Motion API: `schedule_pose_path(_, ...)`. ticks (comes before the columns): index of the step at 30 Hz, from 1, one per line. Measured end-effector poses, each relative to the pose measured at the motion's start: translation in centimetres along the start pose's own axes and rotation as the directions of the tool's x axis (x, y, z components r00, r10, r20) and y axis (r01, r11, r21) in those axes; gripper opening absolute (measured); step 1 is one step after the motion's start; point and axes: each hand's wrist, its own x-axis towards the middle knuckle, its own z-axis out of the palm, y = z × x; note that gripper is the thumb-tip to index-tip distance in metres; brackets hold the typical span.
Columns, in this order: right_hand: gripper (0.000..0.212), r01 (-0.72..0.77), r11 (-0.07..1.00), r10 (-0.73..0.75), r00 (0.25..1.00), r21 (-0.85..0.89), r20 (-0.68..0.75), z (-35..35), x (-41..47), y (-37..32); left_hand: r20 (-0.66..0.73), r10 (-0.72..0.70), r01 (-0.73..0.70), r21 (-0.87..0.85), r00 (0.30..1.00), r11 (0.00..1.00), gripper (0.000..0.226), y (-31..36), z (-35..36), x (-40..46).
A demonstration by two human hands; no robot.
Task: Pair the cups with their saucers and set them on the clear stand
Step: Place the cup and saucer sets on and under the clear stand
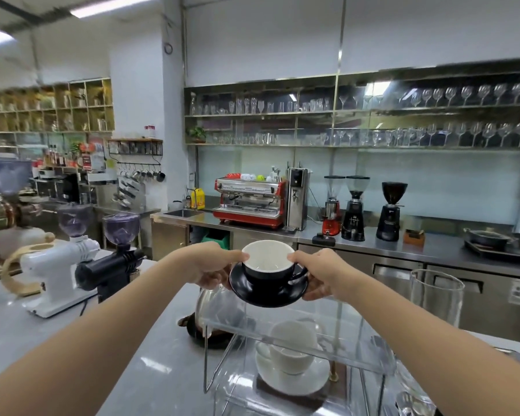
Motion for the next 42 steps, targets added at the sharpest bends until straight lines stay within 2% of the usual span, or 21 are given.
schedule_pose_path(10, 0.048, -0.057, 0.997, 0.058, 0.998, -0.051, 0.013, 0.1, 3.9, 0.5, -0.033, -0.069, 0.071, 0.033, 0.997, 0.997, 0.050, 0.8, 0.4, 4.0)
schedule_pose_path(18, 0.049, -0.084, 0.992, 0.087, 0.996, -0.095, 0.030, 0.3, 4.8, 1.4, -0.054, -0.084, 0.084, 0.001, 0.995, 0.996, 0.039, 0.3, 1.7, 4.7)
schedule_pose_path(22, 0.043, -0.087, 0.991, 0.092, 0.995, -0.097, 0.041, 0.3, 5.5, 1.9, -0.060, -0.068, 0.070, 0.028, 0.996, 0.997, 0.040, 0.4, 1.9, 5.1)
schedule_pose_path(36, 0.051, -0.062, 0.993, 0.064, 0.998, -0.102, 0.019, 0.9, 6.8, 2.2, -0.093, -0.054, 0.062, 0.089, 0.994, 0.994, 0.043, -0.1, 1.8, 6.5)
schedule_pose_path(42, 0.047, -0.065, 0.982, 0.068, 0.998, -0.177, 0.012, 1.0, 6.2, 1.9, -0.115, -0.053, 0.071, 0.149, 0.992, 0.986, 0.049, -0.1, 1.8, 6.4)
